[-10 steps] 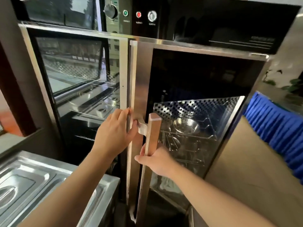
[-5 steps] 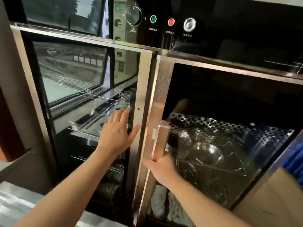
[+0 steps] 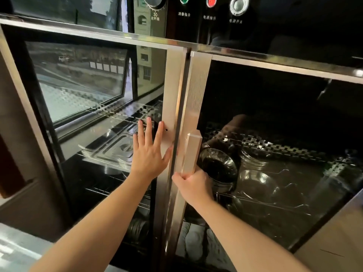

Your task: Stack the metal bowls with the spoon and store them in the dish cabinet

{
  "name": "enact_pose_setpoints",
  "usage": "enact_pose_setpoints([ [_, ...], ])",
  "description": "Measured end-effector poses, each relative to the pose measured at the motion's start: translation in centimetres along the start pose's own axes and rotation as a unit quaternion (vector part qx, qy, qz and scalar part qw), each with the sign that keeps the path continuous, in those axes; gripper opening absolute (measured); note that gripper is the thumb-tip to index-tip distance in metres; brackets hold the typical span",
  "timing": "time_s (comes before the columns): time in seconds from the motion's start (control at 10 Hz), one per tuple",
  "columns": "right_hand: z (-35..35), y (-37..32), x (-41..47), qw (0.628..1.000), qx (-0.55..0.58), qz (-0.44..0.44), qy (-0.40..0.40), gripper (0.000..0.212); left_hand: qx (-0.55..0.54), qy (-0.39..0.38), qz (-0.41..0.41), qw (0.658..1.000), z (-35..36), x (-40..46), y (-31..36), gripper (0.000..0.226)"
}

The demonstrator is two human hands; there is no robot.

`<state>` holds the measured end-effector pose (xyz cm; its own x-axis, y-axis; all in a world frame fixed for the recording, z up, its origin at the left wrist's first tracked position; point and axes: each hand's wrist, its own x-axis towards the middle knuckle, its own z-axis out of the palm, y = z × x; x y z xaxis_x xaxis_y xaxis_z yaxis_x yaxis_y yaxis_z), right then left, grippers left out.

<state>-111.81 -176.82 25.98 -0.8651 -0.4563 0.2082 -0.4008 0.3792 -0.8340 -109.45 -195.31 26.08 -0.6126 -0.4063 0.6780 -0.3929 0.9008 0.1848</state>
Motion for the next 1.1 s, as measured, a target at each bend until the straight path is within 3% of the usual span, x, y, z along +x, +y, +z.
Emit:
enact_pose_setpoints([
  [0.2,0.9,0.9,1.9,0.998,-0.03,-0.045,0.015,0.029,0.002,0.01,-0.001,1.0,1.1,-0.3,-0.3,0.073],
  [0.6,2.8,3.0,4.5,0.979,-0.047,-0.164,0.109,0.029,0.02,0.041,0.014,0.999,2.4,-0.2,-0.8,0.072],
  [0.8,1.5,2.0,3.2,0.991,-0.066,-0.105,0.044,0.037,0.031,0.014,0.023,0.999,1.1,-0.3,-0.7,0.073],
  [0.9,0.5,1.3,2.6,0.997,-0.046,-0.045,-0.03,0.021,0.02,-0.006,0.024,1.0,-0.2,-0.4,-0.4,0.074],
  [1.1,-4.5,-1.0,2.0,0.983,-0.079,-0.012,-0.162,0.034,0.013,-0.013,0.022,1.0,-1.3,-0.6,-0.4,0.086],
])
